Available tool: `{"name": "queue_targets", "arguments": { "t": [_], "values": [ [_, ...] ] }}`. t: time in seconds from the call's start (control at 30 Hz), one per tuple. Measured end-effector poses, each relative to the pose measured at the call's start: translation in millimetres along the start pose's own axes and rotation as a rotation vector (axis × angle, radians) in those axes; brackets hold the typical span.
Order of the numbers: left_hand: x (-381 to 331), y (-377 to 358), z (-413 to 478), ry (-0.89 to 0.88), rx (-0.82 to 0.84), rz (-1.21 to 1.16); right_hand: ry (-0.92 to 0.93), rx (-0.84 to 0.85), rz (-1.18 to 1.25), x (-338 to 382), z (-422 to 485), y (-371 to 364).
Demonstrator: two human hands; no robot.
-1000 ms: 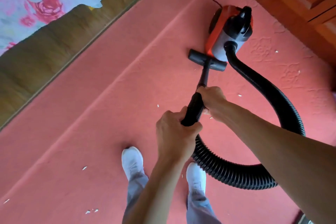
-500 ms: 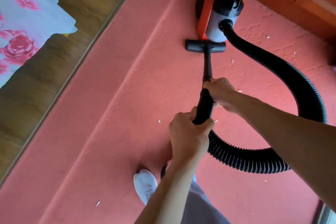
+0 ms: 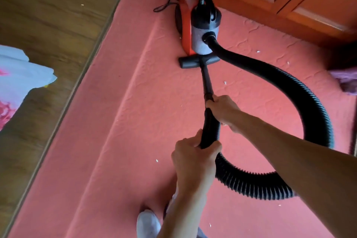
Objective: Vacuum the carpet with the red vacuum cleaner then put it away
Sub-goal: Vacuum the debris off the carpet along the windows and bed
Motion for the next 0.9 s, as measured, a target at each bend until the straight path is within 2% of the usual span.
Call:
{"name": "queue_targets", "arguments": {
  "t": [0.13,0.4,0.53,0.7,0.9],
  "values": [
    [-18.5,-35.7,-17.6,-0.040,0.017,0.126,-0.025,-0.001,-0.048,-16.9,-6.8,39.4],
    [-24.2,-78.7,-49.8,-0.001,0.119,0.182,-0.136,-0.073,-0.044,-58.7,-26.3,84.8],
    [-24.8,-87.4,-64.2,0.029,0.174,0.293,-0.215,-0.008,-0.041,-78.2,-36.7,94.5],
    [-34.0,-95.3,-68.9,0.042,0.205,0.273,-0.215,0.037,-0.047,-74.8,-39.5,107.4],
    [-40.3,-95.9,-54.0,0.027,0.191,0.229,-0.175,-0.004,-0.092,-59.9,-29.1,105.8]
  ]
}}
Point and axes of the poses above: each hand's wrist, its own z-axis towards the middle knuckle, its own y-axis out of the back of the hand, x = y × z, the point moved 2 cm from there along z, towards the middle knuckle, and after that the axes turned 3 degrees about y, right-handed, at the moved point
